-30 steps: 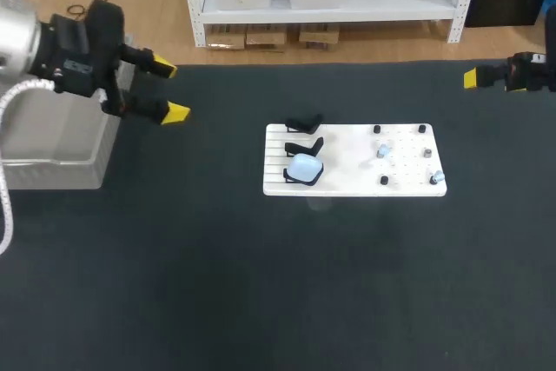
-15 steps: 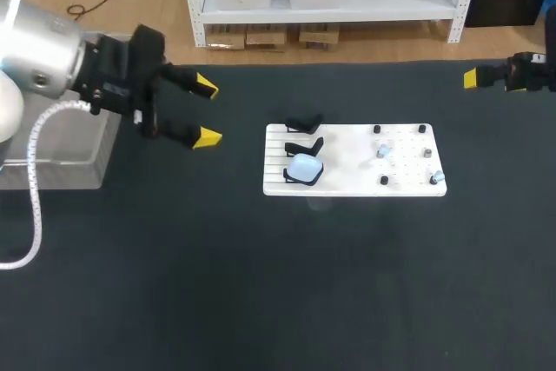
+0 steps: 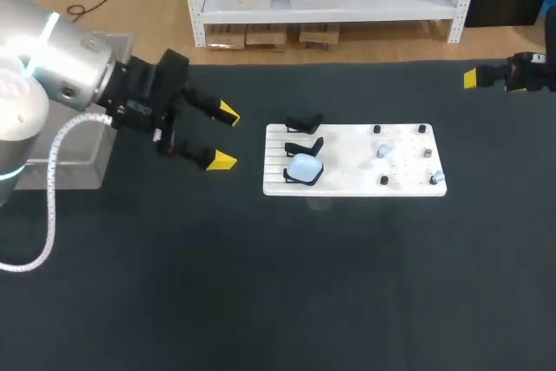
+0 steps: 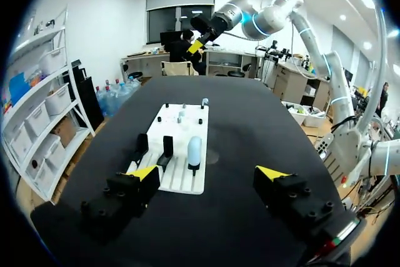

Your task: Pick up each earbud case from the left stands, insert the matching earbuds, close the lid, and place the case in the box.

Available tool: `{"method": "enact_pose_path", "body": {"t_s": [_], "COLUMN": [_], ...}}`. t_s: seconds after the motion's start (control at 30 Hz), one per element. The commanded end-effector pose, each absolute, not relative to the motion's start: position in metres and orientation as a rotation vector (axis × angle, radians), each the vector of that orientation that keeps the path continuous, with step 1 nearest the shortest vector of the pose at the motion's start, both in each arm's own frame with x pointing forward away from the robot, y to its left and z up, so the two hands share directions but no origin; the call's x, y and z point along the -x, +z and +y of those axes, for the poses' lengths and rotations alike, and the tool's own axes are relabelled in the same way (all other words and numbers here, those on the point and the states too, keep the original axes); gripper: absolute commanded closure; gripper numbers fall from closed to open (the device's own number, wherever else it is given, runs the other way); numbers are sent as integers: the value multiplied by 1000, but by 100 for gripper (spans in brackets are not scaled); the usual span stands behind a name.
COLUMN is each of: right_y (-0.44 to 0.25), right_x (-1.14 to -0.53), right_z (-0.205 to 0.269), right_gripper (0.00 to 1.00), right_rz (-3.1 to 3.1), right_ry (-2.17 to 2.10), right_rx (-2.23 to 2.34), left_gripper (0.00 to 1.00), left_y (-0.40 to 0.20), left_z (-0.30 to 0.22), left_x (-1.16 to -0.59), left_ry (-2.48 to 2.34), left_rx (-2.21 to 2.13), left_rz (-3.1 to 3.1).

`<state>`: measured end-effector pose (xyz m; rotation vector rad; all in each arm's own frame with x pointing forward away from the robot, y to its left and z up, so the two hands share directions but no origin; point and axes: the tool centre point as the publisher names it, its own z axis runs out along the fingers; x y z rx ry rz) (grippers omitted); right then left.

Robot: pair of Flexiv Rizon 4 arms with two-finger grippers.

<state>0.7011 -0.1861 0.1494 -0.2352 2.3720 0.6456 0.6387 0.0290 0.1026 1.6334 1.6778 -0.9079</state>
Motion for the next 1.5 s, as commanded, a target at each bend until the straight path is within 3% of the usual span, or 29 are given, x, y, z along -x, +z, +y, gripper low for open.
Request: {"method": "enact_pose_path", "body": {"t_s": [0.03, 0.57, 0.67, 0.83, 0.93, 1.2, 1.5], "right_y": [150, 150, 150, 150, 150, 150, 150], "right_x": [-701, -701, -701, -701, -701, -701, -701], "right_z": [-186, -186, -186, -186, -186, -186, -186], "right_gripper": [0, 0, 0, 0, 0, 0, 0], "right_rz": [2373, 2373, 2373, 2373, 2373, 2373, 2373], "right_ry": [644, 644, 644, 644, 644, 644, 644], "right_rx": [235, 235, 235, 235, 235, 235, 235], "left_gripper": [0, 6, 15, 13, 18, 7, 12], "left_y": [87, 54, 49, 38, 35, 31, 26], "left_z": [24, -7, -14, -23, -29, -44, -51], "left_x": [-640, -642, -646, -654, -656, -657, -663], "left_ry": [-936, -936, -939, -964, -972, -993, -1011], "left_rx": [-1603, -1594, -1600, -1595, -1597, -1611, -1589], "left_rz": [1659, 1566, 1558, 1585, 1589, 1572, 1582]}}
